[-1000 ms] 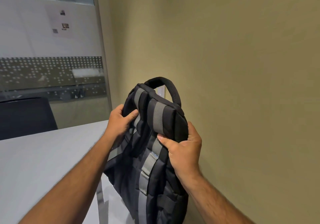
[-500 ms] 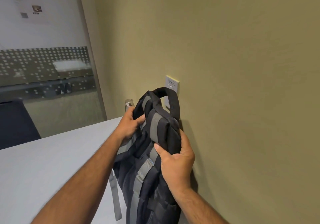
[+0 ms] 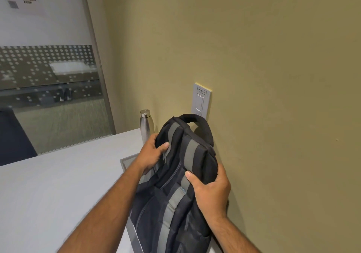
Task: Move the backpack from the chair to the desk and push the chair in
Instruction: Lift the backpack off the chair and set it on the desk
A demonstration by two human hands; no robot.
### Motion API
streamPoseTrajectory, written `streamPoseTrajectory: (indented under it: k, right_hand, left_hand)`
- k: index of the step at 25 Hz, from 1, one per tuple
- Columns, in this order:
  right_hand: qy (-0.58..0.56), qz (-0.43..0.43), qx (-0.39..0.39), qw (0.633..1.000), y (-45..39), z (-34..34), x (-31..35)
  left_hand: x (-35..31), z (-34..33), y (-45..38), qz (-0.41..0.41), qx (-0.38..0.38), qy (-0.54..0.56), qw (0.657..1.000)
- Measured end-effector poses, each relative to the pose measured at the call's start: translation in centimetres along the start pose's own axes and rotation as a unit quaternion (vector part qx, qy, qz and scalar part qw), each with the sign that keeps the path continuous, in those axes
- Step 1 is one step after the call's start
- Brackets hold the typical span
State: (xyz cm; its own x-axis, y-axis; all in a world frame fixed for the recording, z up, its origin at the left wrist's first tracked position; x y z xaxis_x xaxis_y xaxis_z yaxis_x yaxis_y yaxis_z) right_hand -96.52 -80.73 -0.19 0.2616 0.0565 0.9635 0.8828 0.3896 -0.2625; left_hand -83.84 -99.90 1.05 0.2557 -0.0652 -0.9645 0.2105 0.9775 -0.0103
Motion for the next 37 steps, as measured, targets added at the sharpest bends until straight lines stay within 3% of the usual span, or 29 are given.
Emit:
streamPoseTrajectory:
  k: [6,10,14,17,20,24,27,31,37]
  right_hand:
    - [0.071,0.023,0.007,0.997,-0.9,1.4,0.5]
    - [0.118,0.103,0.014,0.988,-0.5,1.6,2.2]
    - [0.242,0.296,0.056,0.922,0.0,0.6,5.0]
    - [0.329,0.361,0.11,0.865,0.0,0.2,6.1]
    - [0.393,0.385,0.149,0.822,0.5,1.2,5.8]
    - [0.408,0.421,0.174,0.791,2.4,5.1,4.4]
    - [0.394,0.435,0.192,0.787,5.0,9.1,3.2]
    - [0.414,0.44,0.219,0.766,8.7,13.8,2.4]
    - [0.407,0.435,0.237,0.767,15.9,19.6,2.8]
  left_hand:
    - [-0.8,-0.3,1.0,-0.033,-0.02,-0.041,0.998]
    - [-1.4,1.4,2.4,-0.125,-0.051,-0.169,0.976]
    - [-1.7,3.3,4.9,-0.214,-0.078,-0.332,0.915]
    - [-1.5,4.4,7.4,-0.244,-0.092,-0.441,0.859]
    - [-1.0,5.3,11.0,-0.251,-0.114,-0.483,0.831]
    - [0.1,5.9,17.4,-0.238,-0.138,-0.517,0.811]
    - [1.5,6.1,23.7,-0.215,-0.148,-0.55,0.793]
    - [2.8,6.9,31.9,-0.193,-0.15,-0.562,0.79]
    - [4.1,10.7,42.1,-0.173,-0.16,-0.574,0.784]
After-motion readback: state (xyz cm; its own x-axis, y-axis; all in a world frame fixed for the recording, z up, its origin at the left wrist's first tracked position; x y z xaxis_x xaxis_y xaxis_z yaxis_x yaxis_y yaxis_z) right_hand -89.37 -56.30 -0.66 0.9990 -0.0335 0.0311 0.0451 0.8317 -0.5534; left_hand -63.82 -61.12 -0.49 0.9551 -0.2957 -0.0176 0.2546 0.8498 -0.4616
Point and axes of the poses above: each hand's wrist, its own y-axis away from the middle knuckle, its own z-axis out of the back of the hand, x = y × z, the point moved 4 cm from there along -y, towards the middle knuckle, and after that the axes turned 14 degrees about -x, right-handed, at the moved point
